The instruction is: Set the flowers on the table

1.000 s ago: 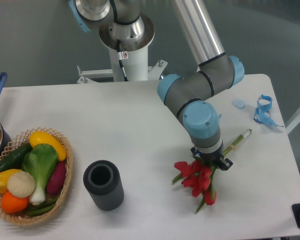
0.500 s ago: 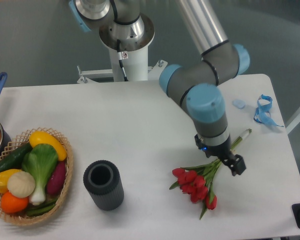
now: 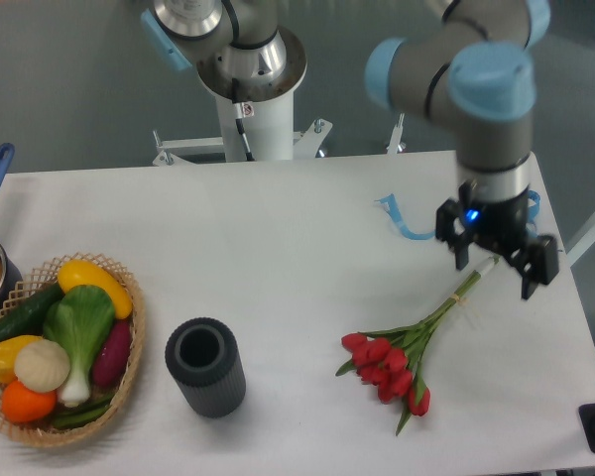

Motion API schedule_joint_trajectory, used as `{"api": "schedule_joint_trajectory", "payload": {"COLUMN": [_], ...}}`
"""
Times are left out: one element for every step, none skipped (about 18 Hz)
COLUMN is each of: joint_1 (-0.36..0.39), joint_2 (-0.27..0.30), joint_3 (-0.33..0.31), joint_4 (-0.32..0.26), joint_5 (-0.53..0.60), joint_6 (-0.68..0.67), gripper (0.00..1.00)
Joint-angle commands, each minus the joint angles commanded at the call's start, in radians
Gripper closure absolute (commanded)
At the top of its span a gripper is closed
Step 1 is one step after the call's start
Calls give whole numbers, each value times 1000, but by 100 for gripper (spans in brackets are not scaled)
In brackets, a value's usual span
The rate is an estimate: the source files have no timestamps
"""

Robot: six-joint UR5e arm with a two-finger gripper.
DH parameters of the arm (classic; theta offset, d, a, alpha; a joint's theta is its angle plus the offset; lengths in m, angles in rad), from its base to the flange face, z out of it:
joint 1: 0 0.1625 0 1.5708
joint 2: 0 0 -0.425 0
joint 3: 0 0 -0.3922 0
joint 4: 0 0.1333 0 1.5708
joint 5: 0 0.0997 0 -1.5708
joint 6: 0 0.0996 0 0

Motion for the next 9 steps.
{"api": "schedule_joint_trajectory", "payload": {"joint_1": [32, 54, 80, 103, 118, 137, 157, 158, 158], "joint_2": [12, 31, 48, 63, 74, 80, 88, 88, 88], "joint_3": [-9, -18, -32, -41, -43, -43, -42, -43, -45], "joint_4": [-19, -35, -48, -60, -80, -104, -127, -128, -128], "joint_5": [-19, -28, -29, -31, -29, -31, -31, -31, -36], "joint_6": [54, 112, 176, 239, 284, 316, 374, 378, 378], "gripper": [0, 0, 0, 0, 0, 0, 0, 0, 0]}}
